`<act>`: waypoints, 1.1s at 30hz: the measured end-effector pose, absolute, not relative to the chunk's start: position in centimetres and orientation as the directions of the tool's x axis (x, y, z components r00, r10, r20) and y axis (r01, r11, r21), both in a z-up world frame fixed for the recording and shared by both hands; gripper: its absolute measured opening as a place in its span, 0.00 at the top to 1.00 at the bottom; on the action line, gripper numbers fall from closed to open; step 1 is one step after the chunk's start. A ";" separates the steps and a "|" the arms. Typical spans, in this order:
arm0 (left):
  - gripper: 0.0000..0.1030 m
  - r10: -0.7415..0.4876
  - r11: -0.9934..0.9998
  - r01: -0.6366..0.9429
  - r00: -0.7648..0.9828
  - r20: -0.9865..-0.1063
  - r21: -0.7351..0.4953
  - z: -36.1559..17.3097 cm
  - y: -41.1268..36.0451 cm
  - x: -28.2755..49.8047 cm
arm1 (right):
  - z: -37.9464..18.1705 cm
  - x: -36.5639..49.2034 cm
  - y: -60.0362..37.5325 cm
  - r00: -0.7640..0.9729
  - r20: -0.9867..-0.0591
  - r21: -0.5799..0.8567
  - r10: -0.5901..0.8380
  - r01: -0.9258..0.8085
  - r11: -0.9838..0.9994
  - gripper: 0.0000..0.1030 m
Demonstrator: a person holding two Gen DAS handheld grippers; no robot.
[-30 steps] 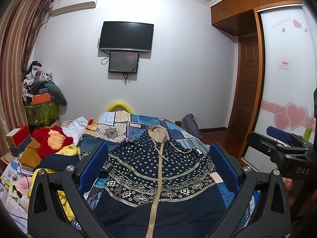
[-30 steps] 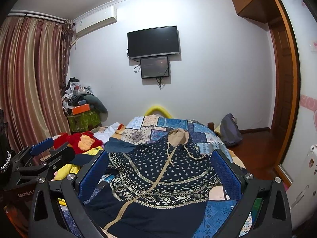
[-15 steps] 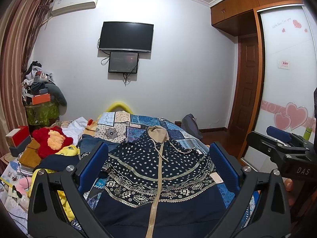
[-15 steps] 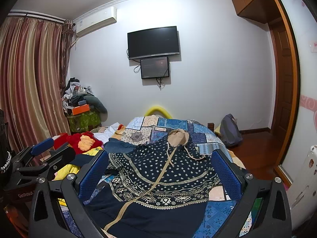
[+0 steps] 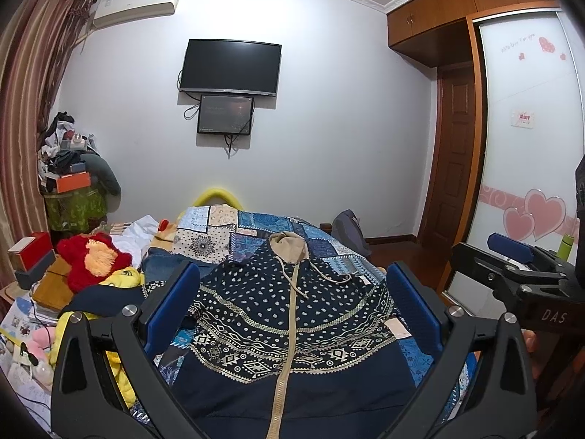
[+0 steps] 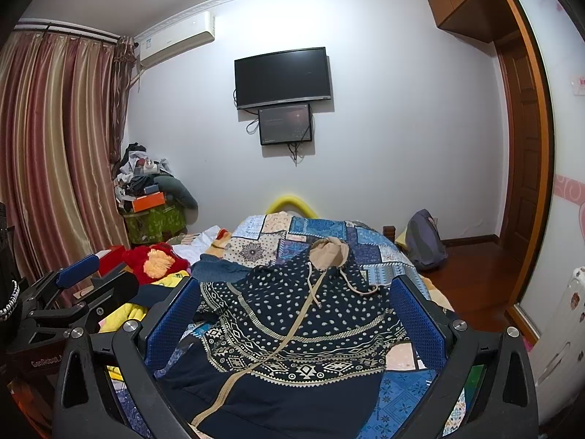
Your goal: Fold large clothes
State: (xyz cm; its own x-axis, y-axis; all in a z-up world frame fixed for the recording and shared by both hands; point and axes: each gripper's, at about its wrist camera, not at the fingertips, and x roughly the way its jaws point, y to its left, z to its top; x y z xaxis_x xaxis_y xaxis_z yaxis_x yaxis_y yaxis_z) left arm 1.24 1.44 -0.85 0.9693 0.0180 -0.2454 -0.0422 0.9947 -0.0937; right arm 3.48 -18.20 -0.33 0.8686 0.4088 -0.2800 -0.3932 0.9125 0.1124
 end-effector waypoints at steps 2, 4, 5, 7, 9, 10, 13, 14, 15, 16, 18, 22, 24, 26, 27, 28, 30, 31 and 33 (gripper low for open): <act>0.00 0.020 0.995 -0.044 0.969 -0.247 -0.090 -0.9 1.5 1.4 | -0.3 3.5 -18.2 0.868 -0.282 0.111 0.409 -0.394 0.913 0.00; 0.00 0.023 0.995 -0.047 0.968 -0.249 -0.089 -1.0 1.6 1.5 | -0.4 3.6 -18.2 0.868 -0.283 0.110 0.407 -0.393 0.913 0.00; 0.00 0.024 0.995 -0.048 0.968 -0.250 -0.089 -1.1 1.7 1.6 | -0.4 3.6 -18.1 0.869 -0.284 0.109 0.406 -0.391 0.914 0.00; 0.00 0.029 0.995 -0.053 0.967 -0.252 -0.089 -1.3 1.9 1.8 | -0.4 4.0 -18.0 0.870 -0.286 0.105 0.402 -0.388 0.915 0.00; 0.00 0.041 0.994 -0.064 0.967 -0.252 -0.085 -1.5 2.2 2.1 | -0.4 4.5 -17.6 0.870 -0.290 0.104 0.400 -0.387 0.916 0.00; 0.00 0.051 0.994 -0.074 0.967 -0.249 -0.083 -1.6 2.3 2.4 | -0.4 4.8 -17.4 0.869 -0.291 0.103 0.399 -0.386 0.917 0.00; 0.00 0.086 0.992 -0.105 0.967 -0.240 -0.064 -1.9 3.0 3.3 | -0.7 6.1 -16.4 0.867 -0.299 0.099 0.399 -0.387 0.917 0.00; 0.00 0.105 0.991 -0.120 0.966 -0.236 -0.054 -2.0 3.5 3.9 | -0.7 6.6 -16.1 0.867 -0.301 0.096 0.397 -0.387 0.917 0.00; 0.00 0.121 0.990 -0.135 0.965 -0.233 -0.045 -2.0 4.0 4.4 | -0.8 7.3 -15.7 0.867 -0.304 0.092 0.395 -0.386 0.918 0.00; 0.00 0.134 0.988 -0.147 0.964 -0.229 -0.039 -2.1 4.6 5.0 | -0.9 8.0 -15.2 0.867 -0.307 0.087 0.392 -0.384 0.919 0.00; 0.00 0.164 0.984 -0.175 0.959 -0.230 -0.026 -2.4 6.2 6.5 | -1.3 9.6 -14.4 0.870 -0.309 0.075 0.385 -0.381 0.921 0.00; 0.00 0.233 0.967 -0.251 0.937 -0.262 -0.040 -3.7 10.9 10.2 | -2.3 14.0 -12.0 0.881 -0.326 0.033 0.344 -0.352 0.935 0.00; 0.00 0.257 0.953 -0.293 0.917 -0.304 -0.078 -5.1 14.2 12.2 | -3.2 16.7 -10.8 0.881 -0.341 0.019 0.327 -0.342 0.940 0.00; 0.00 0.267 0.940 -0.323 0.899 -0.348 -0.112 -6.5 17.3 13.8 | -4.4 19.6 -9.6 0.870 -0.378 0.003 0.316 -0.340 0.940 0.00; 0.00 0.281 0.928 -0.352 0.880 -0.383 -0.126 -7.5 19.5 14.8 | -5.2 21.1 -9.0 0.862 -0.397 0.000 0.316 -0.344 0.939 0.00; 0.00 0.291 0.919 -0.371 0.866 -0.406 -0.132 -8.3 21.0 15.4 | -6.0 22.8 -8.4 0.851 -0.424 0.000 0.311 -0.344 0.939 0.00; 0.00 0.308 0.900 -0.412 0.831 -0.464 -0.141 -10.5 24.5 16.6 | -7.8 25.6 -7.5 0.824 -0.465 0.017 0.324 -0.358 0.934 0.00; 0.00 0.302 0.893 -0.424 0.814 -0.496 -0.151 -11.7 26.2 17.2 | -8.9 27.2 -7.0 0.807 -0.494 0.030 0.325 -0.358 0.933 0.00; 0.00 0.283 0.877 -0.450 0.768 -0.574 -0.170 -14.4 29.4 18.3 | -11.0 29.9 -6.3 0.775 -0.541 0.050 0.327 -0.358 0.932 0.00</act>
